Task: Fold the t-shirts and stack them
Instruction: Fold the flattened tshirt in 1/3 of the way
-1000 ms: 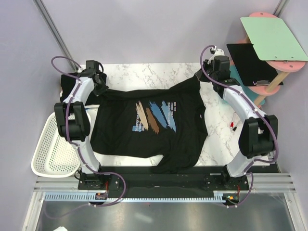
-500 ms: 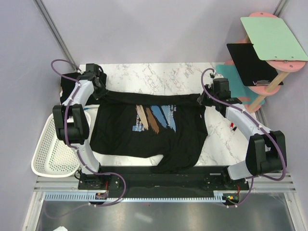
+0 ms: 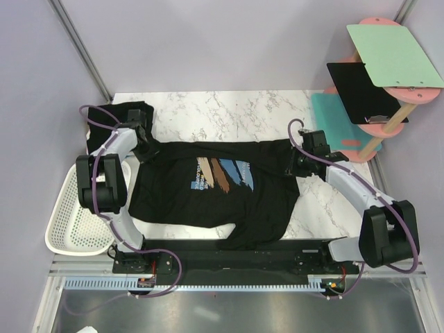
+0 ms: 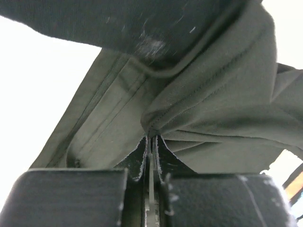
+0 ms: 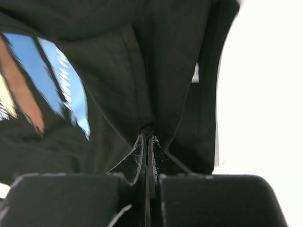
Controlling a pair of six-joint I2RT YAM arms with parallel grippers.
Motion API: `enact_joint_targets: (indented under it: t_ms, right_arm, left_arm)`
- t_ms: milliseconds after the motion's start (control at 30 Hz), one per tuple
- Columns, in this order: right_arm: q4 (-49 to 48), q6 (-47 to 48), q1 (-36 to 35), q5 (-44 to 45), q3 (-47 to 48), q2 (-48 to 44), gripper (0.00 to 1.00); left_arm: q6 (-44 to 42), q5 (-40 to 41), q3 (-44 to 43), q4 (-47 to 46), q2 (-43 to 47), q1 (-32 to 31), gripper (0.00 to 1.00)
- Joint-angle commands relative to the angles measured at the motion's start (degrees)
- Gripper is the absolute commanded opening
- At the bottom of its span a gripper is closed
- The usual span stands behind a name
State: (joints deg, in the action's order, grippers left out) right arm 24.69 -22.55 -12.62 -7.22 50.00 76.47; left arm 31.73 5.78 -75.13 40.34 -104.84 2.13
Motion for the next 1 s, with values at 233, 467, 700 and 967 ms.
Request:
enact_joint_targets:
  t_ms: [233,467,700,967]
  right_arm:
    - [10.6,3.9,-1.3,-3.2,5.5,3.5,0.82]
    - [-0.7,2.9,-1.2,-1.5,9.0,7.4,0.73]
    - [-8.4,2.5,-1.3,-3.7,10.9,18.7,0.68]
    - [-14.7,0.8,-1.3,-5.1,12.3,24.2,0.63]
  left_arm:
    - [3.3,0.2,1.5,0.6,7.5,-0.1,1.00]
    - [2.1,0.2,0.3,0.6,11.8,-0.1,1.00]
    - [1.1,0.4,1.0,0.6,12.6,-0.2,1.00]
    - [0.5,0.2,1.3,0.5,12.2,-0.2,1.00]
